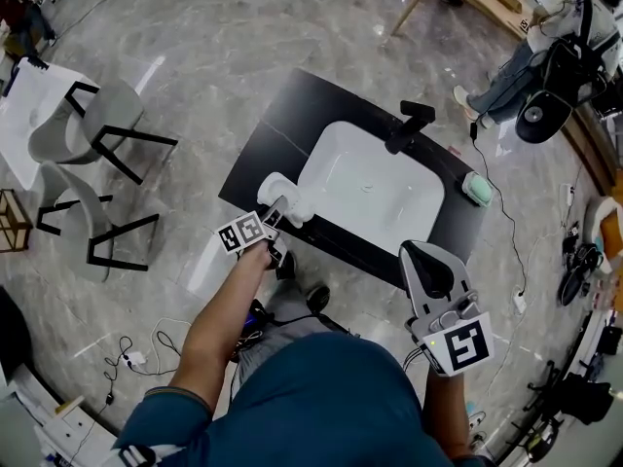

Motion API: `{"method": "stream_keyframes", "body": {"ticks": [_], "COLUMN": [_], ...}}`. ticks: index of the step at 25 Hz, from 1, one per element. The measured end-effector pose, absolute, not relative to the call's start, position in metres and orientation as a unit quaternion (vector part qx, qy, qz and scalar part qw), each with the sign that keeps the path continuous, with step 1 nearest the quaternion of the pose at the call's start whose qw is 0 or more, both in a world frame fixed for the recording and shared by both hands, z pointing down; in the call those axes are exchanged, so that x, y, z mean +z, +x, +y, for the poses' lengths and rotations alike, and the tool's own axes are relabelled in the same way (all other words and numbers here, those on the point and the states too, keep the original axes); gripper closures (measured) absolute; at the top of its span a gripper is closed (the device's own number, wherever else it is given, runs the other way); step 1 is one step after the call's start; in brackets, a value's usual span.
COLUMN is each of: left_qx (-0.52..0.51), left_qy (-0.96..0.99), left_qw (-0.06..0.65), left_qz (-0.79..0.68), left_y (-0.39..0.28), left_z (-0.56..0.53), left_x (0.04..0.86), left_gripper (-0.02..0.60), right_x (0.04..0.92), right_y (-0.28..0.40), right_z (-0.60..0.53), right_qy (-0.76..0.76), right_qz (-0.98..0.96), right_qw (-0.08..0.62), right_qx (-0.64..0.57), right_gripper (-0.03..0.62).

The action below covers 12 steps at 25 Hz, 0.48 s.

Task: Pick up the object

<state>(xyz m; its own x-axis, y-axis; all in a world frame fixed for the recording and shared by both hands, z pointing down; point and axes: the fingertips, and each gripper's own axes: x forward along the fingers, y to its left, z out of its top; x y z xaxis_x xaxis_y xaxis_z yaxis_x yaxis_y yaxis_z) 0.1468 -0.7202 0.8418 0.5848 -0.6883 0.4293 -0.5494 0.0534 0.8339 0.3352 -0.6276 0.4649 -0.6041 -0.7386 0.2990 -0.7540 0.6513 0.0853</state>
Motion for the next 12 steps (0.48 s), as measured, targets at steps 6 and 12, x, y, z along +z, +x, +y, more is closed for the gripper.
{"method": "stream_keyframes", "body": {"ticks": [6, 12], "left_qx": [-0.068, -0.084], "left_qy": [0.699, 0.716], "left_qw": [0.555, 0.535], "left_qz": [-0.445, -0.44], "left_y": [0.148, 0.151], "left_z": [-0.726, -0.732], "left_x": [0.823, 0.788], "left_gripper": [0.445, 0.445], "right_x": [0.464, 0.458], "right_y": [0.335, 0.342], "right_z": [-0.629, -0.625], "right_qy": [0.414, 0.415], "right_qz": [-0.898, -0.899], "right_qw": [0.15, 0.14], "right_qx": [0.02, 0.02], "right_gripper": [0.58, 0.58]}}
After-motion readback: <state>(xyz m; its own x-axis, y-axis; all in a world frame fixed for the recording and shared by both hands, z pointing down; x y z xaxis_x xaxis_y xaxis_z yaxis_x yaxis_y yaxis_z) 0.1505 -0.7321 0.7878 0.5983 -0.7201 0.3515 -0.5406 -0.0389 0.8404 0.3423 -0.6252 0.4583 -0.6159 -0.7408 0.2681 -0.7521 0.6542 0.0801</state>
